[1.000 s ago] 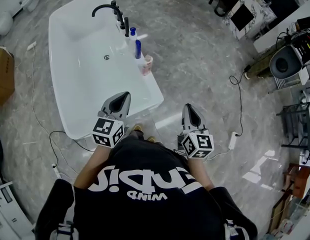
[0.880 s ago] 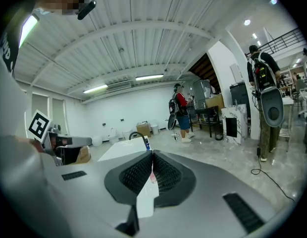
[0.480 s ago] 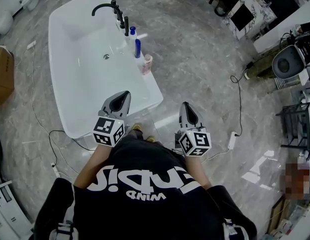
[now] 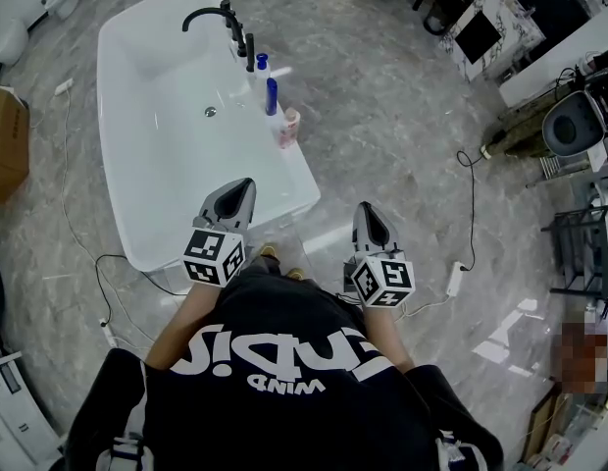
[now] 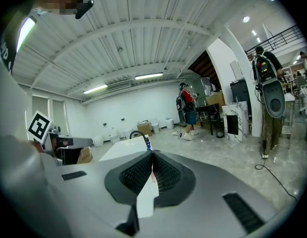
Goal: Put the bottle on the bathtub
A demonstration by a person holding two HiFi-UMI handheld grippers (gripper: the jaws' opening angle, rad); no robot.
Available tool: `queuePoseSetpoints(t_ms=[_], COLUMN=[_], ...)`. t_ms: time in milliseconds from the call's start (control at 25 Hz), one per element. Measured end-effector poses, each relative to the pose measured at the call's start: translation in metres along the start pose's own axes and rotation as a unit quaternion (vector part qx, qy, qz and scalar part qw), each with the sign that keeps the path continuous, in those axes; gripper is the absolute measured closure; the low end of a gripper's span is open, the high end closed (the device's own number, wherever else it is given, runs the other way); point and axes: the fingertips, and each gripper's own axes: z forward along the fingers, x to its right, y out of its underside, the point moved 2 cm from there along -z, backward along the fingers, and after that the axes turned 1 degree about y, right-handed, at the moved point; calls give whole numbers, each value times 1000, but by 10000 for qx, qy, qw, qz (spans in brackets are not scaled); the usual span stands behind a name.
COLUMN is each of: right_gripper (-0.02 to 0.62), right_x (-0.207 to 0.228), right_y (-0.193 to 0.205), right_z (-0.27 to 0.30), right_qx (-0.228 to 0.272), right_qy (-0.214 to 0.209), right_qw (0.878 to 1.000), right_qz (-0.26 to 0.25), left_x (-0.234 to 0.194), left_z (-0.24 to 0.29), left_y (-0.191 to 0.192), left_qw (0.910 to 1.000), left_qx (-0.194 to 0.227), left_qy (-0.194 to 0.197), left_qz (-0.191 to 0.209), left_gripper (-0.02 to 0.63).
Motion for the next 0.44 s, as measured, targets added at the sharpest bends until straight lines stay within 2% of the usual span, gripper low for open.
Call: queuePoseSetpoints(t_ms=[440], right_gripper=[571], right_x=[5], right_y=[3], right_z=[0], right_qx=[-15], right_qy=[-33], right_qw=[10000], right_qz=[32], left_x=[3], left_z=[1], left_y=[6], left_qw=[10000], left_qx=[-30], left_qy=[-51], left_qz=[-67], left_gripper=[597])
